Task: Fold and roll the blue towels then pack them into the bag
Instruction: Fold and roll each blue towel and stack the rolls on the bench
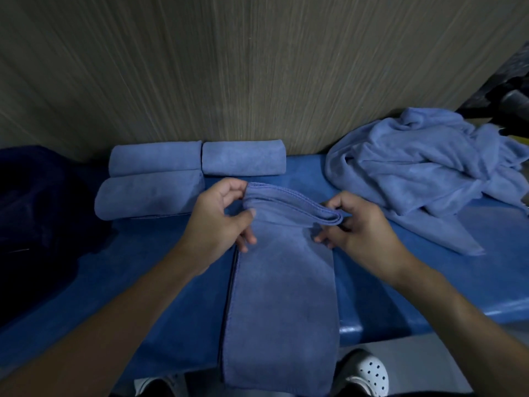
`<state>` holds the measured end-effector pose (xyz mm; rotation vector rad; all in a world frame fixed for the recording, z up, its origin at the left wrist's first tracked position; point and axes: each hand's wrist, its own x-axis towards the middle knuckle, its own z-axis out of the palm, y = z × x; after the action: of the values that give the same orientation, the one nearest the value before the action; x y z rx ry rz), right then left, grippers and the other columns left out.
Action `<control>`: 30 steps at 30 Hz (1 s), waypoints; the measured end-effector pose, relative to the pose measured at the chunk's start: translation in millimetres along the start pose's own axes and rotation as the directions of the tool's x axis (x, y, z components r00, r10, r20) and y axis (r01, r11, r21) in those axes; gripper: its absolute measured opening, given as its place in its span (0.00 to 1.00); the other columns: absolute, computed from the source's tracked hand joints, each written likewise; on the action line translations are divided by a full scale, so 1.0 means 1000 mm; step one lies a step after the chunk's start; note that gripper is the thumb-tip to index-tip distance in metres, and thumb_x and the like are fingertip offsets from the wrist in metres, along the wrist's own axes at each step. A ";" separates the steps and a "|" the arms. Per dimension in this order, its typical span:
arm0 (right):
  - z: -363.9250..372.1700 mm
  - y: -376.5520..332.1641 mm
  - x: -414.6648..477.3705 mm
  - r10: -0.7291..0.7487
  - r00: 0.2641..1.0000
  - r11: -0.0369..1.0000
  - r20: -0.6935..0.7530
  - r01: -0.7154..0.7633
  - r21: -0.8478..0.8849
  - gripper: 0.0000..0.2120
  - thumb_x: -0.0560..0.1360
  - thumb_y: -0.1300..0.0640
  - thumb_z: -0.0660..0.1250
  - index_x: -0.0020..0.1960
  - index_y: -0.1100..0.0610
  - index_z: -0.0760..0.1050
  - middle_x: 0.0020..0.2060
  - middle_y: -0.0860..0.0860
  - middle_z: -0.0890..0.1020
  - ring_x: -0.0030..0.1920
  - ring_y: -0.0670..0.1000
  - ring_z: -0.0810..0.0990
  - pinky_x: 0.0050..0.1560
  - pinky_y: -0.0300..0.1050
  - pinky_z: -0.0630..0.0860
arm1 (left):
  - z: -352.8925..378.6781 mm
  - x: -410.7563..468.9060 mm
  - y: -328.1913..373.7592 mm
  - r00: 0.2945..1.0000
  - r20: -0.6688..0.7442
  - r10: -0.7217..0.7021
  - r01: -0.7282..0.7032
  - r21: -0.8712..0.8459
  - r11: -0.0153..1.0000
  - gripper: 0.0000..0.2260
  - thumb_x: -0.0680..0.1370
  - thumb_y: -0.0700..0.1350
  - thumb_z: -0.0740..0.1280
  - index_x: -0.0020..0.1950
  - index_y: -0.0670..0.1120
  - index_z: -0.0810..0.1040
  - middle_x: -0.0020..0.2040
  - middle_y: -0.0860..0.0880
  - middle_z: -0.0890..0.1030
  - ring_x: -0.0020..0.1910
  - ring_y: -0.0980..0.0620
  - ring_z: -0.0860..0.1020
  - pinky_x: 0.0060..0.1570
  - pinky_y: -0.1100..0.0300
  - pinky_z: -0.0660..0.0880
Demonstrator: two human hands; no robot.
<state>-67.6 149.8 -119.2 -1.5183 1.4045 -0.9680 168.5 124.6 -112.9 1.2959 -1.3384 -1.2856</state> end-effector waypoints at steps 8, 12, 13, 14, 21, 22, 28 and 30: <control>-0.010 0.005 -0.017 -0.303 0.939 0.889 0.162 0.339 -0.307 0.09 0.69 0.68 0.74 0.39 0.58 0.75 0.47 0.49 0.80 0.47 0.49 0.80 0.43 0.35 0.71 | -0.008 -0.012 -0.010 0.983 0.160 0.094 -0.111 0.100 0.989 0.11 0.74 0.25 0.66 0.44 0.41 0.80 0.49 0.49 0.84 0.32 0.50 0.82 0.22 0.59 0.74; -0.015 0.016 -0.023 -0.298 0.929 0.744 0.218 0.369 -0.557 0.09 0.70 0.64 0.74 0.40 0.55 0.74 0.56 0.45 0.75 0.47 0.47 0.80 0.43 0.45 0.76 | -0.017 -0.021 -0.021 0.930 0.316 0.189 -0.294 0.328 0.898 0.14 0.72 0.25 0.67 0.44 0.43 0.82 0.53 0.55 0.84 0.27 0.65 0.73 0.30 0.69 0.72; -0.014 0.018 -0.024 -0.294 0.928 0.698 0.228 0.372 -0.612 0.08 0.71 0.63 0.73 0.41 0.54 0.74 0.58 0.45 0.74 0.44 0.50 0.80 0.40 0.47 0.77 | -0.018 -0.023 -0.024 0.914 0.336 0.226 -0.351 0.378 0.857 0.13 0.72 0.24 0.68 0.44 0.42 0.82 0.54 0.53 0.84 0.29 0.71 0.72 0.33 0.75 0.69; -0.012 0.018 -0.025 -0.305 0.921 0.649 0.243 0.387 -0.655 0.08 0.70 0.62 0.73 0.41 0.54 0.74 0.59 0.46 0.74 0.41 0.52 0.80 0.37 0.47 0.76 | -0.019 -0.023 -0.026 0.897 0.352 0.268 -0.407 0.421 0.811 0.12 0.71 0.24 0.69 0.44 0.40 0.82 0.55 0.51 0.84 0.32 0.76 0.71 0.35 0.78 0.67; -0.011 0.011 -0.027 -0.334 0.896 0.520 0.293 0.434 -0.735 0.05 0.69 0.62 0.73 0.44 0.56 0.79 0.60 0.51 0.76 0.43 0.55 0.80 0.40 0.47 0.76 | -0.029 -0.012 -0.042 0.830 0.391 0.397 -0.557 0.556 0.617 0.16 0.70 0.28 0.67 0.47 0.48 0.81 0.60 0.62 0.79 0.54 0.63 0.80 0.43 0.58 0.79; -0.011 0.011 -0.027 -0.337 0.891 0.515 0.303 0.444 -0.733 0.06 0.69 0.62 0.74 0.44 0.56 0.79 0.60 0.52 0.76 0.44 0.55 0.80 0.41 0.47 0.77 | -0.029 -0.012 -0.041 0.830 0.396 0.393 -0.557 0.556 0.616 0.16 0.70 0.28 0.67 0.47 0.48 0.80 0.61 0.62 0.79 0.53 0.63 0.80 0.42 0.59 0.79; -0.015 0.012 -0.026 -0.320 0.895 0.540 0.311 0.442 -0.716 0.07 0.68 0.63 0.74 0.45 0.55 0.81 0.57 0.52 0.77 0.46 0.54 0.79 0.42 0.44 0.73 | -0.031 -0.015 -0.035 0.847 0.445 0.291 -0.528 0.634 0.565 0.14 0.73 0.32 0.69 0.47 0.51 0.81 0.67 0.59 0.72 0.34 0.68 0.71 0.33 0.65 0.65; -0.014 0.011 -0.026 -0.316 0.896 0.536 0.313 0.441 -0.720 0.08 0.68 0.63 0.75 0.45 0.55 0.81 0.57 0.52 0.77 0.46 0.54 0.79 0.43 0.45 0.73 | -0.031 -0.015 -0.034 0.859 0.438 0.266 -0.507 0.647 0.570 0.13 0.74 0.33 0.69 0.47 0.52 0.82 0.68 0.59 0.70 0.33 0.67 0.72 0.33 0.64 0.65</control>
<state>-86.6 174.1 -124.5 -2.5909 1.4926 -0.4307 204.9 138.2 -142.1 1.2102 -2.3950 -0.5990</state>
